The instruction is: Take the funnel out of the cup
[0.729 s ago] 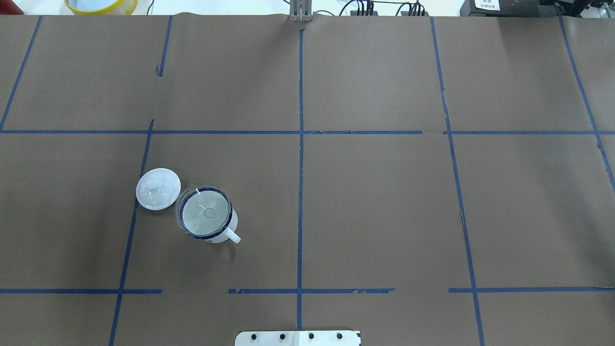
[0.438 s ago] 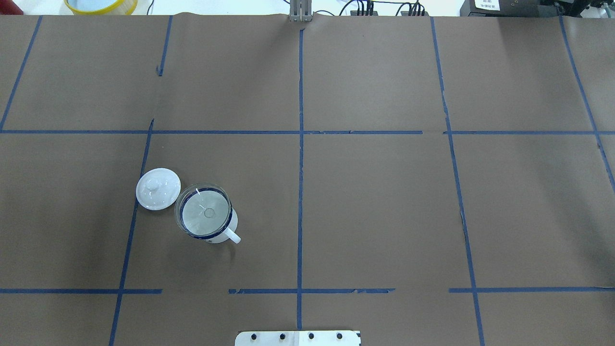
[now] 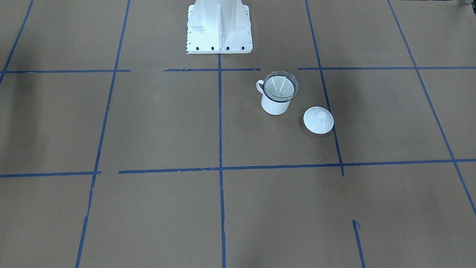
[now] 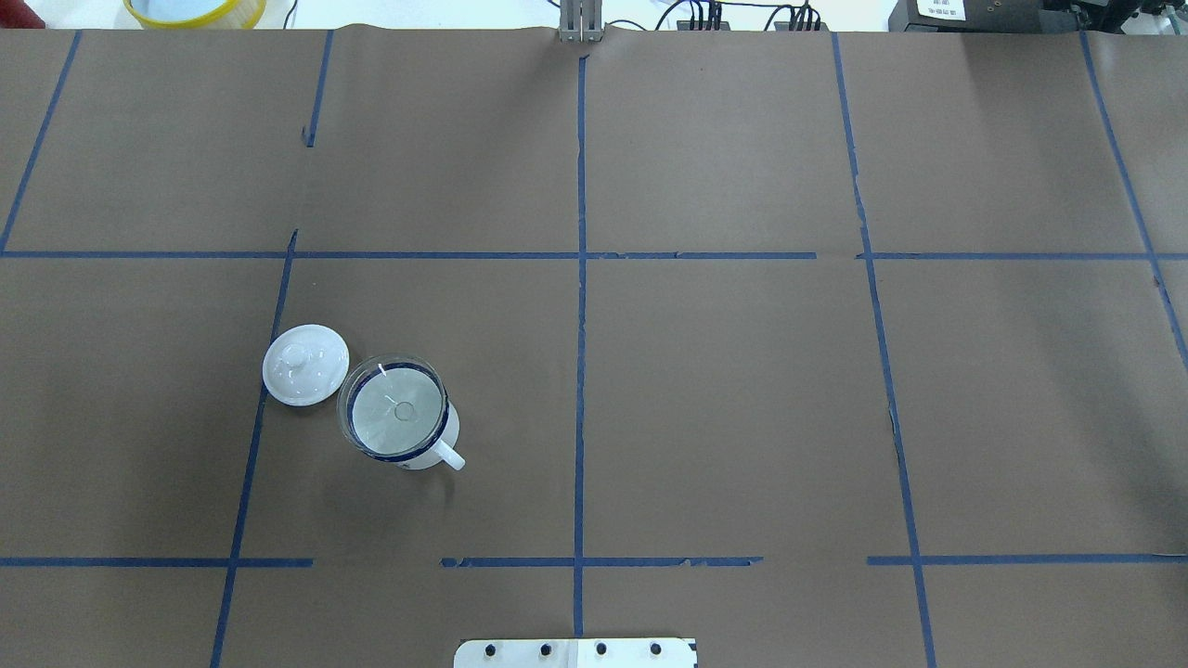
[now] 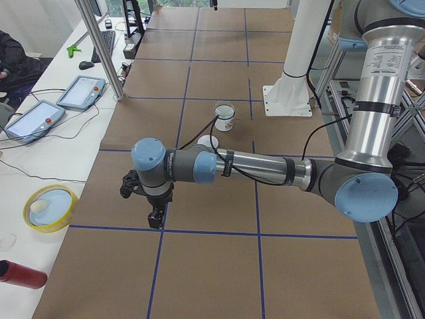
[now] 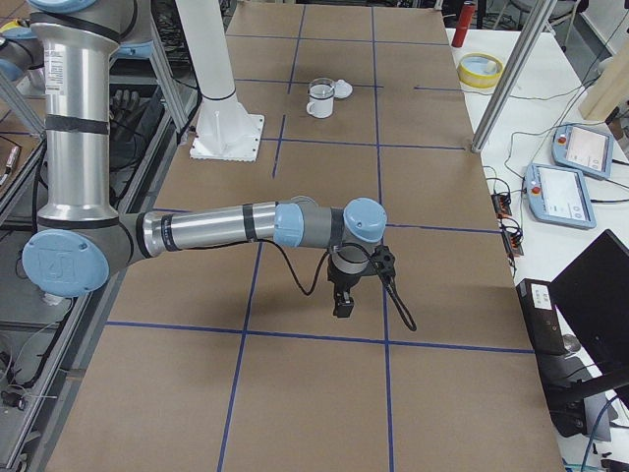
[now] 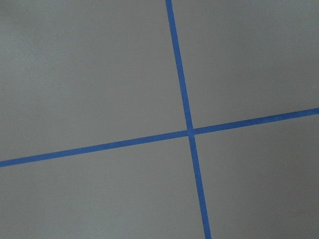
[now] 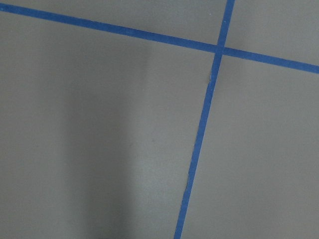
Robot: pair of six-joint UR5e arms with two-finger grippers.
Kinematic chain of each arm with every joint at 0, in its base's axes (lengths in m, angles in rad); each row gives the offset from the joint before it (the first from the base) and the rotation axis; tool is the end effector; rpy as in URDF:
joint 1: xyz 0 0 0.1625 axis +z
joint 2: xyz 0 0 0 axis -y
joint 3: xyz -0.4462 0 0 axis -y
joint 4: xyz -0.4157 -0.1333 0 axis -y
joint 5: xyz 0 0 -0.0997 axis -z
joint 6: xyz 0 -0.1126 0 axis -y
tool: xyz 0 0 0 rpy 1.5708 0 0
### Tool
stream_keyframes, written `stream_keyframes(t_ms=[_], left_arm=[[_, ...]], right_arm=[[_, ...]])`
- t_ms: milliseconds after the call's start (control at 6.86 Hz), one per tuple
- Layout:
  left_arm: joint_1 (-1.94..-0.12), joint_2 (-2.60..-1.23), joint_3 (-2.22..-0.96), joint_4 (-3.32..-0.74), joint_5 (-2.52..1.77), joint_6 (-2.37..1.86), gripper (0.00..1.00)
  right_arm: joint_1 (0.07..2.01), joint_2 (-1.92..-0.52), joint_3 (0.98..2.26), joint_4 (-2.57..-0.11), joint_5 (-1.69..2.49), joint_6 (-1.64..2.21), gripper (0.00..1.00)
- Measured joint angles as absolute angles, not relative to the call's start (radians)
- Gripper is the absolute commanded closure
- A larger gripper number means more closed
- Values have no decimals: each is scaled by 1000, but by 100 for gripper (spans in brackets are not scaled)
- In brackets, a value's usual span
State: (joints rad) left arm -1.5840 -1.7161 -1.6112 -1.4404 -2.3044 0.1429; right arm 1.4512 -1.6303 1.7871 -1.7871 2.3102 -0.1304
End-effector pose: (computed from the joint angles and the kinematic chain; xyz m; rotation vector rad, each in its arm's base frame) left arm -0.0655 -0.5765 0.6052 0.1099 0.7277 0.1441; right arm -0.0001 -0.4821 0.6320 -0.0529 -0.7410 -0.2164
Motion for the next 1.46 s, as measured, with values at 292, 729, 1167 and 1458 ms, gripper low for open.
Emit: stream_keyframes(t_ms=[292,729,1167,1458], left_arm=[[-1582,-1768,-1770,-1302,-2305,84,0],[-1460,-1791,-2003,-1275,-2306,-261,0],[-1230,-1861,-2129,-1279,-2295,-626,0],[-1029,-1943,-2170,-1278,-2213,-898,0]], right_arm=[[1451,-1630,1787,-1787,2310,-130,0],[1451,-1630,1787,-1787,2310,-130,0],[1451,-1630,1787,-1788,2310,-130,0],[1451,-1630,1787,-1787,2310,-130,0]])
